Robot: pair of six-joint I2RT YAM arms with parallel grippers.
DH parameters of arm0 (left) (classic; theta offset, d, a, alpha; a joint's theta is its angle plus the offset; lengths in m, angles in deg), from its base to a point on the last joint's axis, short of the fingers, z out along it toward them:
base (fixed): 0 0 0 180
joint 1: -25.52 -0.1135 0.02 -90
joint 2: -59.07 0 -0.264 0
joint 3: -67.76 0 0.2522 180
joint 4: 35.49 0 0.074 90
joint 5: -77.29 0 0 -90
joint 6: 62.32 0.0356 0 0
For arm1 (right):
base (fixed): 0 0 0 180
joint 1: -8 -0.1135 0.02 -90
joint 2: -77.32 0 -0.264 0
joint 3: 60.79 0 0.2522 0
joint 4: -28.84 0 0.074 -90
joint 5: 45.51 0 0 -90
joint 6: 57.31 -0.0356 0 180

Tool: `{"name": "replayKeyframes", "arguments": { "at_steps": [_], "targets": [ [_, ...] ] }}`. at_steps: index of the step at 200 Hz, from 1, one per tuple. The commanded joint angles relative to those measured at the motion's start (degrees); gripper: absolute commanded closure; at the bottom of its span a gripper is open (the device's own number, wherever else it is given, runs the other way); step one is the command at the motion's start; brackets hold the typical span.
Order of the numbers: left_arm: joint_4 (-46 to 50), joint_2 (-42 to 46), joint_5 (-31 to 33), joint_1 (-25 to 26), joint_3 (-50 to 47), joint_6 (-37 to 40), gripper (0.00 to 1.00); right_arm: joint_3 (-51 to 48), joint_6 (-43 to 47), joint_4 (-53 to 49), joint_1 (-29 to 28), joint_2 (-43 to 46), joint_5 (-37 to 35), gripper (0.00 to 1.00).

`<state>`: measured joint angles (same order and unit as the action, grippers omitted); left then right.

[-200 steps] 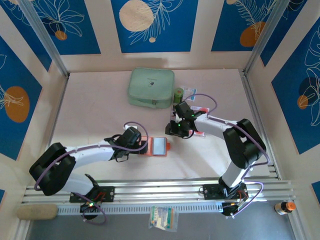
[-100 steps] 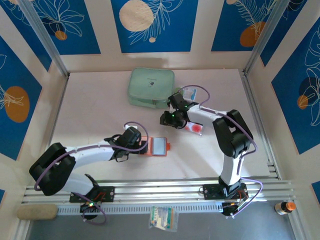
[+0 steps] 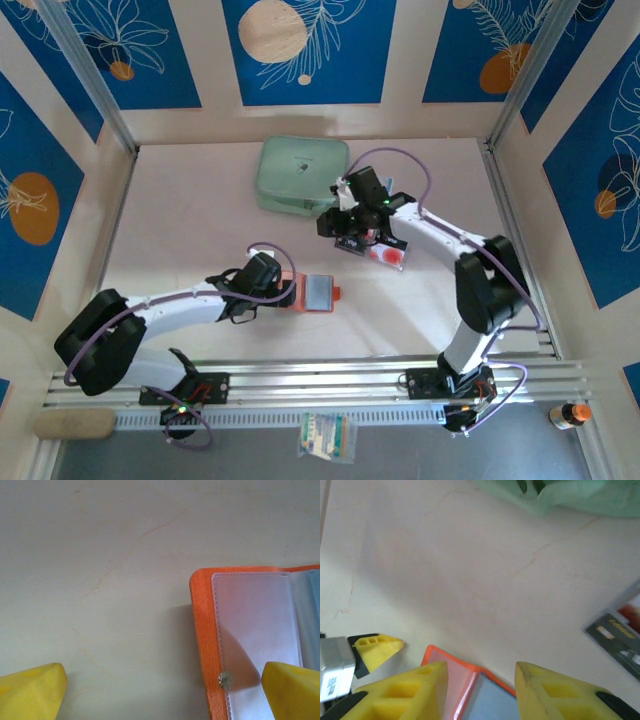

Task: Put the credit cards into the card holder
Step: Pick up the credit card from the storage box.

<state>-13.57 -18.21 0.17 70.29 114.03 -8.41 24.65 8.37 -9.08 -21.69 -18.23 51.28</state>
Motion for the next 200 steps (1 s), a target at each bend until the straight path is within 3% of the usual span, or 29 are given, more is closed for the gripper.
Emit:
{"name": "replayKeyframes", "arguments": {
  "at_steps": [1,47,119,200],
  "targets": [
    [0.36,1.43,-0.42,0.34,-0.60,0.05,0.00,-1.80,7.33,-7.47,2.45,2.70,-4.13,0.57],
    [0.27,1.43,-0.45,0.33,-0.70,-0.03,0.00,-1.14,15.60,-12.86,3.15,2.64,-12.84,0.56],
    [0.27,1.43,-0.48,0.38,-0.90,-0.31,0.00,4.18,21.39,-15.39,1.01,-3.57,-22.96,0.59],
    [0.18,1.41,-0.58,0.35,-1.00,-0.38,0.00,8.34,26.41,-14.55,-1.33,-9.84,-27.64,0.60]
  ]
}}
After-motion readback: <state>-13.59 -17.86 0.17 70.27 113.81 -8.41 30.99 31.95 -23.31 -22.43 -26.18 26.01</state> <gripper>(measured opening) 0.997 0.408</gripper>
